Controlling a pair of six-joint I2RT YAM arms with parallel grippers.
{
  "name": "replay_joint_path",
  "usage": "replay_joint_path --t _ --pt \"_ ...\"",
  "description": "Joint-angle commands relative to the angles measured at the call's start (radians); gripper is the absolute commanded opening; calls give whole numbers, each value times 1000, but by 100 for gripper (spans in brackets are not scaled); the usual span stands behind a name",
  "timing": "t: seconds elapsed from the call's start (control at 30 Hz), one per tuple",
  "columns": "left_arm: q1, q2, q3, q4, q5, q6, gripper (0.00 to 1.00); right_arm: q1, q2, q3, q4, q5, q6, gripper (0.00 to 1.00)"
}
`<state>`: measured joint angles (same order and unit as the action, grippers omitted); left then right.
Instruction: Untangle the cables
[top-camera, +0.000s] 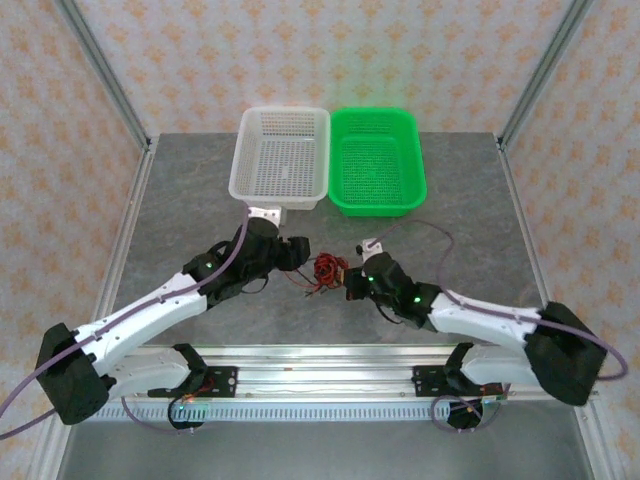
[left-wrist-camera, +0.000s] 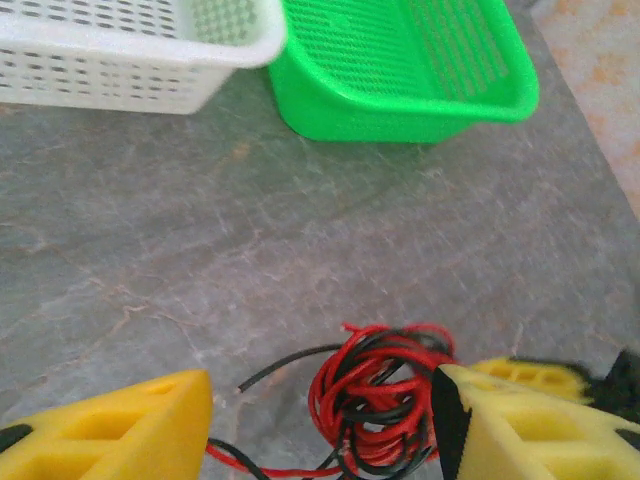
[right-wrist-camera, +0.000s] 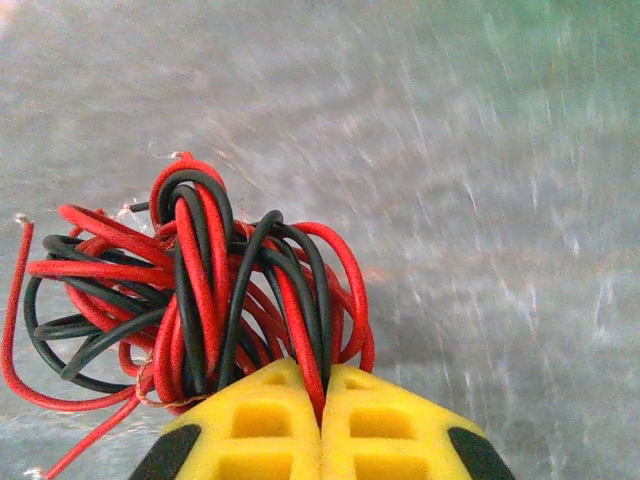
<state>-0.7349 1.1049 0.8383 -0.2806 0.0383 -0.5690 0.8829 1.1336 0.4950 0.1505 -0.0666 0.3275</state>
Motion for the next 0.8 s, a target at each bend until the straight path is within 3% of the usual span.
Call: replay_joint_path --t 0.0,0.2,0.37,0.53,0.77 --pt "-57 -23 -25 27 -2 42 61 -1 -106 13 -5 21 -244 0" --pt "-172 -40 -16 96 -89 62 61 -13 -149 82 -117 80 -390 0" --pt "-173 -1 39 84 -60 4 63 -12 -155 78 -81 191 -437 0" --pt "-172 93 96 20 -30 -96 62 -12 -154 70 -19 194 -443 0" --pt "-177 127 94 110 -35 -180 63 -12 -163 50 6 170 -432 0"
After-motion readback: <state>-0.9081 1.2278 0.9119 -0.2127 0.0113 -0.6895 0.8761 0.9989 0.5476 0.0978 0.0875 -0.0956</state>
